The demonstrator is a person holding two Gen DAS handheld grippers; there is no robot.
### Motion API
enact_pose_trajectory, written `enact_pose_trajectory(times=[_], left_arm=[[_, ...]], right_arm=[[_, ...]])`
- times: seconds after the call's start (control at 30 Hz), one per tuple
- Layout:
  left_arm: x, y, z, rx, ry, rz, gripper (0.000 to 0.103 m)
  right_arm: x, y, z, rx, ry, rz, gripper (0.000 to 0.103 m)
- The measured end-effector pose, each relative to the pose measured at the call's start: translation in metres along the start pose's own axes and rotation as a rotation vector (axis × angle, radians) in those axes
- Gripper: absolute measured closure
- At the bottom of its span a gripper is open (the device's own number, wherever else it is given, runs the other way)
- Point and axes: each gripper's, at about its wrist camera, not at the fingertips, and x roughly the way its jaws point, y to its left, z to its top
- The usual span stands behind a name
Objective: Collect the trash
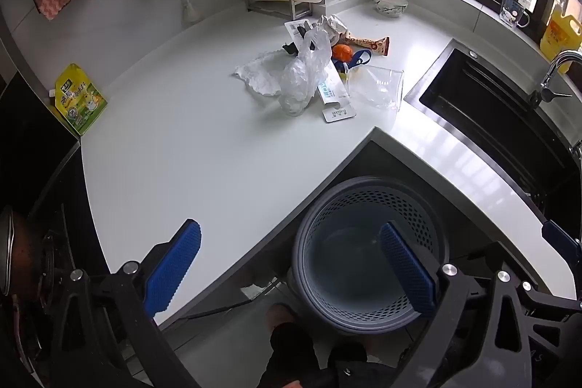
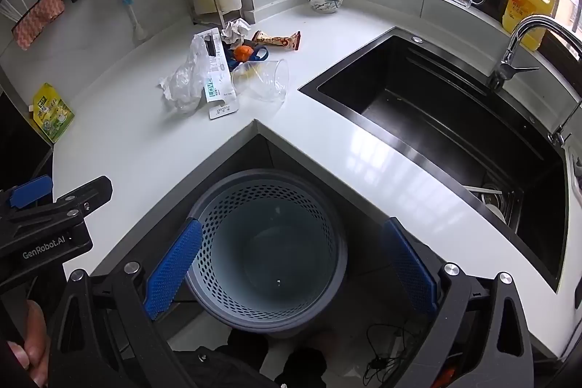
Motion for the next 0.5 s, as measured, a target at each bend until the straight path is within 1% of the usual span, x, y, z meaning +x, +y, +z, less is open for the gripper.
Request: enact_pose_trajectory(times=[0.4, 0.43, 0.5], left_arm=[[0.004, 0.004, 0.003, -0.007, 0.001, 0.003, 0.006], [-0.005, 0.0, 0.004, -0.007, -0.004, 0.002, 0.006], [-0.006, 0.0, 0.005, -0.009, -0.004, 0.004, 0.006]], right_arm=[[-0.001, 0.002, -0.001, -0.007, -0.005, 0.003, 0.008], [-0.002, 0.003, 0.0, -0.009, -0.005, 0.003, 0.008], [-0.004, 0.006, 0.005, -0.012, -0.007, 0.003, 0.008]])
